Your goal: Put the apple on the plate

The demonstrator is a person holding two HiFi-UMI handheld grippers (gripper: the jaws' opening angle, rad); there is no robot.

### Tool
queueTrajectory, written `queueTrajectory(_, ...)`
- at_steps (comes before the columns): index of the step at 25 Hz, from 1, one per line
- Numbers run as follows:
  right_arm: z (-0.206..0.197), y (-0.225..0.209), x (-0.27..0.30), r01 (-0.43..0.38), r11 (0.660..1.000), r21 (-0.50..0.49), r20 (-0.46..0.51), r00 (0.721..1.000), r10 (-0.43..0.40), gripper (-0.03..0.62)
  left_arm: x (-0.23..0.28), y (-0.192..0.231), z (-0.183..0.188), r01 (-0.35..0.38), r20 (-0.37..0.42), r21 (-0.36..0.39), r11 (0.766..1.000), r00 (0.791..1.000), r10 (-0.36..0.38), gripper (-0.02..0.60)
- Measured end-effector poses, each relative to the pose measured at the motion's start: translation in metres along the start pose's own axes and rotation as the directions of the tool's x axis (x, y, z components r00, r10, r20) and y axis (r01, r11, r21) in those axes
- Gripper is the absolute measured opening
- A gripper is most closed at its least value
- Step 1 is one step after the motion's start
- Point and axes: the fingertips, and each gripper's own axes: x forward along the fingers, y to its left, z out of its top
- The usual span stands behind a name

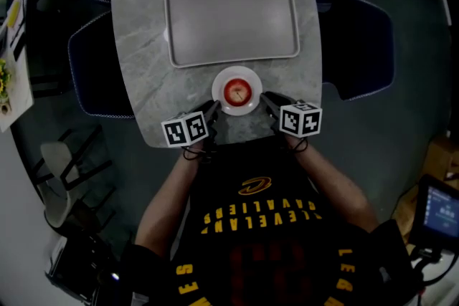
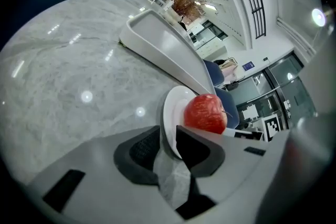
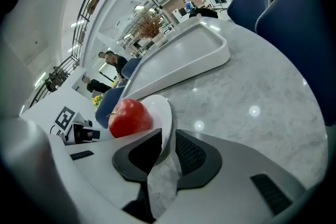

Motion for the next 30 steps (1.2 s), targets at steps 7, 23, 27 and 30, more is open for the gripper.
queueTrajectory(7, 0.006, 0.005, 0.006, -0.068, 0.997, 0.027, -0.022, 0.997, 0.069, 0.086, 0.004, -0.005, 0.003, 0.009, 0.019, -0.03, 0.999, 1.0, -0.009, 0.098)
queueTrajectory(23, 0.005, 0.009, 0.006, -0.085, 0.995, 0.06, -0.05, 0.995, 0.088, 0.041, 0.001, -0.001, -0.004, 0.024, 0.018, -0.094, 0.995, 1.0, -0.023, 0.048)
queueTrajectory(27, 0.005, 0.011, 0.005, -0.089, 0.994, 0.063, -0.05, 0.995, 0.092, 0.041, 0.001, -0.001, -0.003, 0.026, 0.01, -0.094, 0.995, 1.0, -0.025, 0.048)
queueTrajectory(30, 0.005, 0.012, 0.003, -0.093, 0.993, 0.069, -0.045, 0.994, 0.097, 0.041, 0.0, -0.003, -0.001, 0.032, 0.008, -0.081, 0.996, 0.999, -0.031, 0.048)
